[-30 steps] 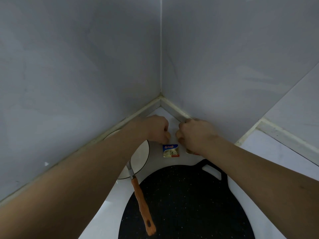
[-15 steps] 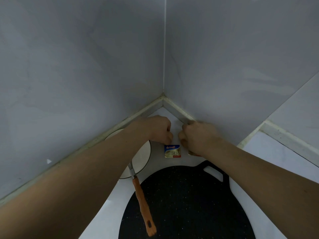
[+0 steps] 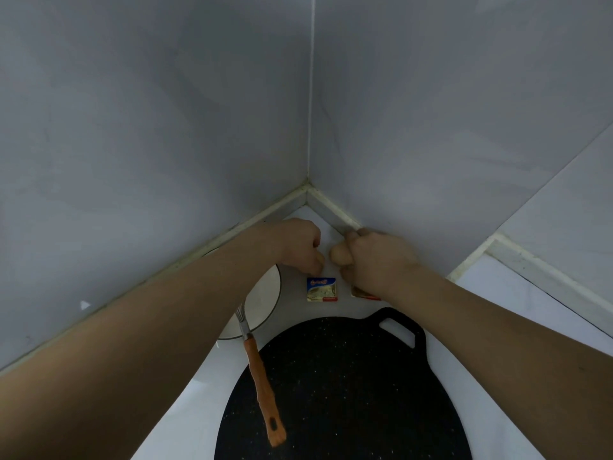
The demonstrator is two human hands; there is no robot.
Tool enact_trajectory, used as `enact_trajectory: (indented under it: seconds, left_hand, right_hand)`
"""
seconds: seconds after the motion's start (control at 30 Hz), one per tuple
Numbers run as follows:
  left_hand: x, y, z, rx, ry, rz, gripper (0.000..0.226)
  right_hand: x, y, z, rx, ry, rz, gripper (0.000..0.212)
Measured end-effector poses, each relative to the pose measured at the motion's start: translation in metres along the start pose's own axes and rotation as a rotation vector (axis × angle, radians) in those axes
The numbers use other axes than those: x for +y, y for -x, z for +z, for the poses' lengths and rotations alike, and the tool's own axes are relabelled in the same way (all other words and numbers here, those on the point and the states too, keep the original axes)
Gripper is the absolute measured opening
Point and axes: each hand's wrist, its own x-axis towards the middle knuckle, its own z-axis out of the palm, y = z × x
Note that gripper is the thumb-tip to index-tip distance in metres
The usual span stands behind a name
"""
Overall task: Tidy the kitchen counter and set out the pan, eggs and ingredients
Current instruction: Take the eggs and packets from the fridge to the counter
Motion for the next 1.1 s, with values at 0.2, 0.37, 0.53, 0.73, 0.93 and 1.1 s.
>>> enact_trajectory:
  seconds: [0.2, 0.37, 0.53, 0.73, 0.93, 1.1]
  left_hand:
    - [-0.002, 0.000, -0.001, -0.011, 0.061, -0.029, 0.079]
    - [0.000, 0.006, 0.000, 0.023, 0.034, -0.015, 0.076]
    - [0.003, 0.016, -0.002, 0.051, 0.044, -0.014, 0.079]
    - [0.010, 0.022, -0.003, 0.084, 0.026, -0.015, 0.077]
    - [0.023, 0.029, -0.005, 0.109, 0.005, -0.002, 0.074]
    - [0.031, 0.035, -0.007, 0.113, 0.008, -0.012, 0.062]
  right_hand:
    - [0.001, 0.006, -0.006, 0.023, -0.033, -0.024, 0.070]
    - [0.003, 0.016, -0.010, 0.032, -0.034, -0.033, 0.080]
    - [0.006, 0.026, -0.017, 0.047, -0.022, -0.025, 0.082]
    - [0.007, 0.035, -0.018, 0.048, -0.019, -0.010, 0.080]
    - [0.008, 0.041, -0.019, 0.056, -0.013, 0.004, 0.080]
    - [0.007, 0.048, -0.024, 0.058, -0.020, 0.014, 0.080]
